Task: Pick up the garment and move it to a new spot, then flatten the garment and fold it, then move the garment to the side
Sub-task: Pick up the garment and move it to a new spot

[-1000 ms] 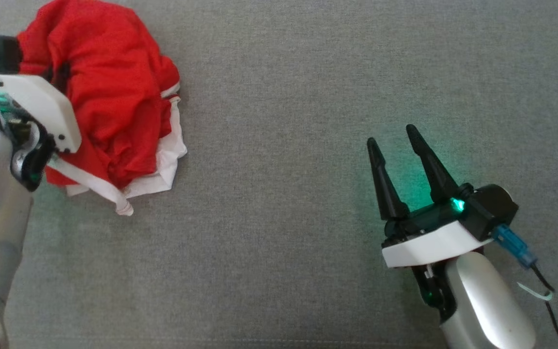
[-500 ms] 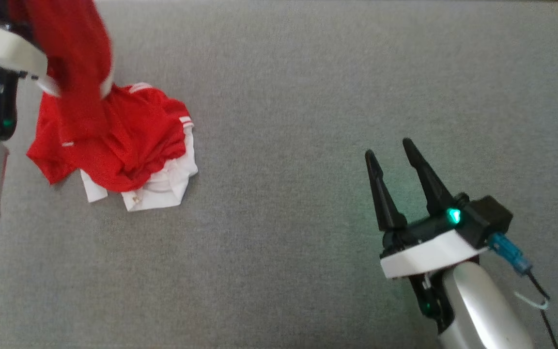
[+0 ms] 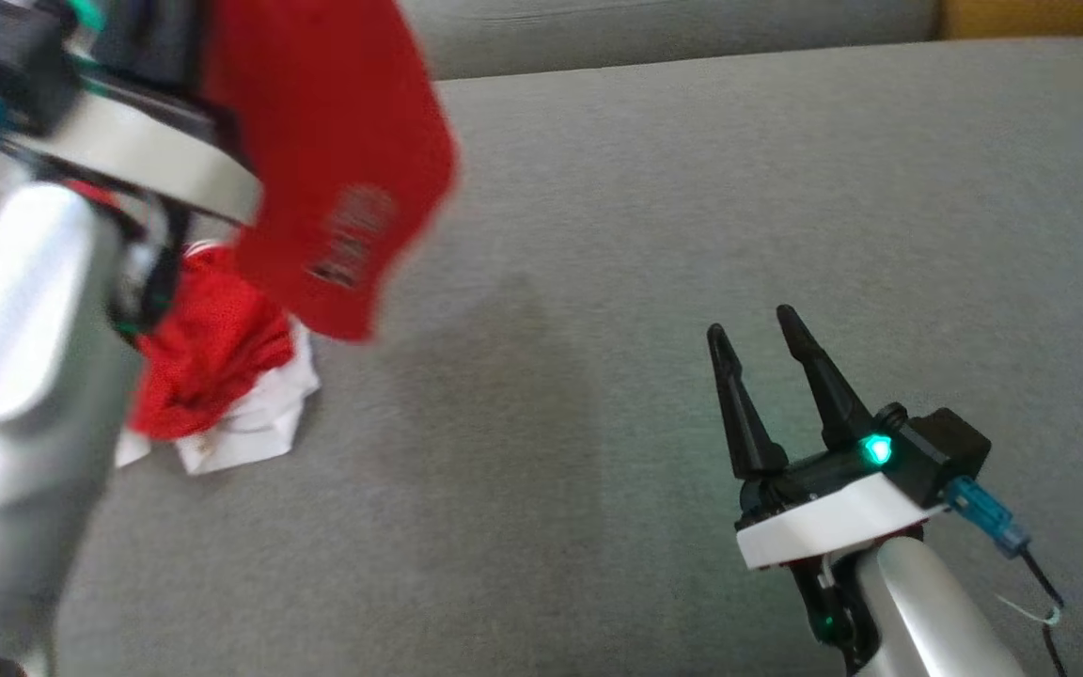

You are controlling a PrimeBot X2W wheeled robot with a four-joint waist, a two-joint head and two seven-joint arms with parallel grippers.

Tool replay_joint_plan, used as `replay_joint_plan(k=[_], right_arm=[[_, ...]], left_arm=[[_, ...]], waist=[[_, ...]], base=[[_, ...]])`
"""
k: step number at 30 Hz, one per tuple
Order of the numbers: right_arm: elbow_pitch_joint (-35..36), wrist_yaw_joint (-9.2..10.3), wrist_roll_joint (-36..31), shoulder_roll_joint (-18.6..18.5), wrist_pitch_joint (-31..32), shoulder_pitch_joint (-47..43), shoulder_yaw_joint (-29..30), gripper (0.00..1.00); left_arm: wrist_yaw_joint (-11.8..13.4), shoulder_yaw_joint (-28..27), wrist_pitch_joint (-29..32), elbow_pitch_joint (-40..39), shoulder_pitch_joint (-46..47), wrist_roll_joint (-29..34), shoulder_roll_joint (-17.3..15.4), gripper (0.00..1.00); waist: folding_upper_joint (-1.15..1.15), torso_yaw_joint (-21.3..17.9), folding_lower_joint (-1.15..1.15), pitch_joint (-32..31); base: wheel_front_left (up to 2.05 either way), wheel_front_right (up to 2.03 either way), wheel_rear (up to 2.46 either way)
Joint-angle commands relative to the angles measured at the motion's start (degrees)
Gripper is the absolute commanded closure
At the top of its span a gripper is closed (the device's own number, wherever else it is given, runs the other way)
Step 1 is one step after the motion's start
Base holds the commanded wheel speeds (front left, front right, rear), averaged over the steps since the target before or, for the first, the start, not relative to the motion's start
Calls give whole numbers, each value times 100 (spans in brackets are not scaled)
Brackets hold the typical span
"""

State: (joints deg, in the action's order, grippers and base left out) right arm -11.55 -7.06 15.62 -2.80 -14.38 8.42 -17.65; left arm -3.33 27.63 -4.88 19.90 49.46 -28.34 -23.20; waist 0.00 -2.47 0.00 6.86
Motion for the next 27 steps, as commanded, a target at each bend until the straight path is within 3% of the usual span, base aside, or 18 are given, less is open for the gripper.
replay_joint_plan(k=[1,8,14,18,19,20,27], right_arm=[[225,-43,29,-8,-62,112,-135,0],[372,-43,147,-8,-62,229,-244,0],[556,-43,344,-8,-62,346,-461,0],[608,-43,445,-8,-62,354,-569,0],[621,-43,472,-8,-62,349,-591,0],[633,-43,494,-8,-62,346,-602,0],[650,-43,552,-8,-62,352,-493,0]], left_arm=[[79,-157,61,-315,180,-42,-105,100],[219,287,369,-666,27,4,362,100],[268,653,418,-284,228,150,835,100],[245,804,385,57,298,164,1084,100],[227,871,367,175,311,181,1163,62],[201,950,361,289,320,205,1238,0],[47,1268,198,819,369,281,1537,0]], waist=[[0,-285,0,-3],[0,-1095,0,240],[0,-1866,0,621],[0,-2150,0,760],[0,-2223,0,790],[0,-2284,0,820],[0,-2287,0,839]], base=[[0,0,0],[0,0,0],[0,0,0],[0,0,0],[0,0,0],[0,0,0],[0,0,0]])
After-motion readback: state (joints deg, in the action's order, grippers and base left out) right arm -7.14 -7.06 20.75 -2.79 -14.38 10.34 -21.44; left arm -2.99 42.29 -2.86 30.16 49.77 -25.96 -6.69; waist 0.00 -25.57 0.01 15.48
